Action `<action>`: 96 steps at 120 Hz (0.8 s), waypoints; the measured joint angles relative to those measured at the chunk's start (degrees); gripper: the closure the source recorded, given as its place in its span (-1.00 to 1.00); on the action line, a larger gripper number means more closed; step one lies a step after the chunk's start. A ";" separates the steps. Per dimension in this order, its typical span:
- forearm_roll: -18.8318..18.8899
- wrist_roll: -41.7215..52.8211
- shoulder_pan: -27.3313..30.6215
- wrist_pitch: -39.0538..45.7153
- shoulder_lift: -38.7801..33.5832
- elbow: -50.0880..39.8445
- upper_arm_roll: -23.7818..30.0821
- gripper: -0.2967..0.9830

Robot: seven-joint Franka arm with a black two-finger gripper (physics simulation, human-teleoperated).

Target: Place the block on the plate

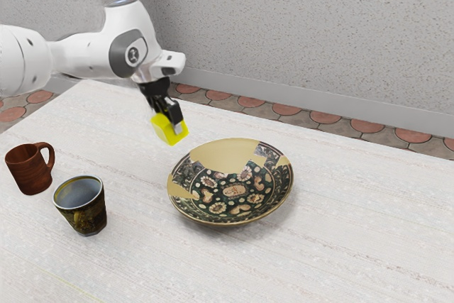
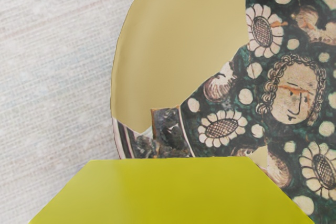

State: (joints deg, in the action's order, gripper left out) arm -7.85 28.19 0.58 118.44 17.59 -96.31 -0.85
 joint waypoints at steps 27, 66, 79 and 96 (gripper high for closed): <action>-0.13 -13.14 0.41 -0.98 2.47 0.22 8.45 -0.15; 0.36 -26.10 -1.00 -0.22 6.93 1.70 9.01 -0.34; 1.28 -28.99 -1.39 -0.20 5.09 1.42 8.62 -0.42; 1.97 -32.00 -2.92 -0.54 0.91 0.86 5.11 -0.48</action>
State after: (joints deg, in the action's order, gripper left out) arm -5.88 -3.81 -2.34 117.90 18.50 -95.45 4.26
